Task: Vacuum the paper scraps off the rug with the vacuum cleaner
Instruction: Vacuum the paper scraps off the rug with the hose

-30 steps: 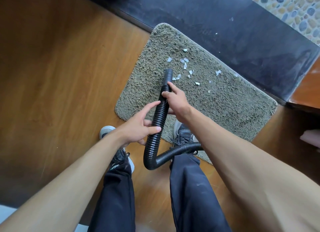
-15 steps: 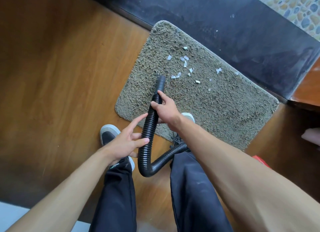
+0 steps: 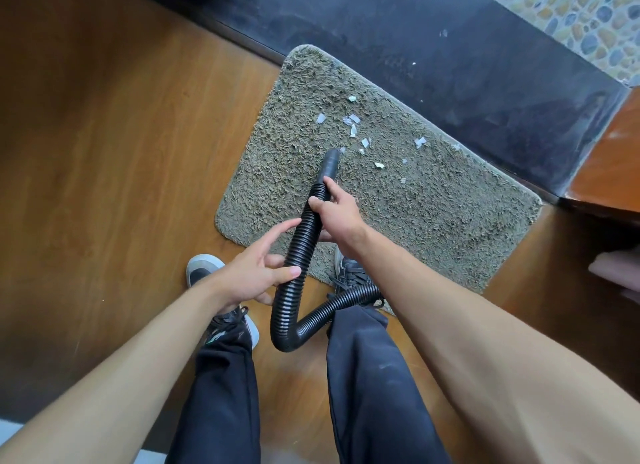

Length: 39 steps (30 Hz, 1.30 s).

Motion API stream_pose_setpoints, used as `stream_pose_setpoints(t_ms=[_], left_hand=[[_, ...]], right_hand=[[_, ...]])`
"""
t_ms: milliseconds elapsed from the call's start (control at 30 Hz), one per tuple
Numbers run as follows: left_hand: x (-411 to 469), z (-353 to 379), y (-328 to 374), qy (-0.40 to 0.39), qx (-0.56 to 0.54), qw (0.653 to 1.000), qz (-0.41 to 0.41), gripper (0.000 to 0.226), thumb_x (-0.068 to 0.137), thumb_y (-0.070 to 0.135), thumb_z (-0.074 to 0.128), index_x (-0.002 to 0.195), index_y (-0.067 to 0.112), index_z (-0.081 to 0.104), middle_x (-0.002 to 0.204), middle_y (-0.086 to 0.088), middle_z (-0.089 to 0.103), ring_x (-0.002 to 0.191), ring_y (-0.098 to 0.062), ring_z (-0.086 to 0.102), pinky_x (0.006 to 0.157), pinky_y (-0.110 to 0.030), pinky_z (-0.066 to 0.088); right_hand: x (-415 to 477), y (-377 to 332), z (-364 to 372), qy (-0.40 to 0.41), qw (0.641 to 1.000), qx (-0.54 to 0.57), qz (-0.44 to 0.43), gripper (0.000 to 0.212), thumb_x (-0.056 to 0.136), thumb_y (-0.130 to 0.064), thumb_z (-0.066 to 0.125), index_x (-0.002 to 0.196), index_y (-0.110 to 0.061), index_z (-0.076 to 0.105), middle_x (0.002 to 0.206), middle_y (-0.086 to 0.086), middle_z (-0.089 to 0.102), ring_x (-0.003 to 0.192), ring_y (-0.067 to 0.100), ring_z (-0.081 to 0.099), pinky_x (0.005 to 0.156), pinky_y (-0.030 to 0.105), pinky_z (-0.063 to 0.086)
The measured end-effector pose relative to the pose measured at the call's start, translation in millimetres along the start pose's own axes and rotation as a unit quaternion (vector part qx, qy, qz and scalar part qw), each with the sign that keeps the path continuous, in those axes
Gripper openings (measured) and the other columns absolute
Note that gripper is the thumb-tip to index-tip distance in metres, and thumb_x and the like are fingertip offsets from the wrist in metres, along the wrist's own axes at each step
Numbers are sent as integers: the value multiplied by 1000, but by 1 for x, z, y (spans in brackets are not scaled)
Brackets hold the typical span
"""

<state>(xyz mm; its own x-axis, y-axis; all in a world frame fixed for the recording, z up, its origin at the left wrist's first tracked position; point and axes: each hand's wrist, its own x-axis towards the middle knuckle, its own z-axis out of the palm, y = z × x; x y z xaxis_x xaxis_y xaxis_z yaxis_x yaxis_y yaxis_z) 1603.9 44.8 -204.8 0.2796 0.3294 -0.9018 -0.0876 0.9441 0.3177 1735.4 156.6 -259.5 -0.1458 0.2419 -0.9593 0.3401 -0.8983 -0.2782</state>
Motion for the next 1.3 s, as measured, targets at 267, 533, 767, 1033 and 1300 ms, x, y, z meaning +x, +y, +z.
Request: stream_pose_setpoints(t_ms=[267,533,767,1033,1300], left_hand=[[-8,1,-6,8,-23,1000,0,72,98,8,58,137,63,33,112,-11,71,91,-16,64,67,-36,55],[18,20,22,-12,48,999,-13,74,97,4,59,135,62,33,100,0,74,81,-16,69,69,-45,58],[22,37,36,-18,85,996,-18,72,97,5,57,140,57,32,99,-6,66,69,-9,62,49,-24,50],[33,50,58,-35,131,990,-26,73,97,5,59,139,58,33,101,-15,63,65,-12,59,51,-28,50],[42,74,71,-51,171,983,-46,73,96,4,59,139,58,35,108,-14,60,73,-20,66,68,-46,58]], right_hand=[[-3,2,4,-27,1000,3,7,65,97,-6,52,152,-30,28,125,7,58,101,24,65,57,29,58],[2,-1,-32,17,999,38,6,61,97,-4,51,150,-31,35,127,7,59,86,17,63,68,39,60],[-1,7,-52,39,992,117,31,63,96,-2,49,149,-33,34,125,5,59,84,16,63,69,37,57],[-6,5,-75,64,982,172,44,62,96,-3,50,148,-35,37,123,6,61,87,18,61,80,45,57],[-15,15,-101,88,969,224,53,60,98,-4,47,149,-32,33,112,2,62,85,17,61,82,47,57]])
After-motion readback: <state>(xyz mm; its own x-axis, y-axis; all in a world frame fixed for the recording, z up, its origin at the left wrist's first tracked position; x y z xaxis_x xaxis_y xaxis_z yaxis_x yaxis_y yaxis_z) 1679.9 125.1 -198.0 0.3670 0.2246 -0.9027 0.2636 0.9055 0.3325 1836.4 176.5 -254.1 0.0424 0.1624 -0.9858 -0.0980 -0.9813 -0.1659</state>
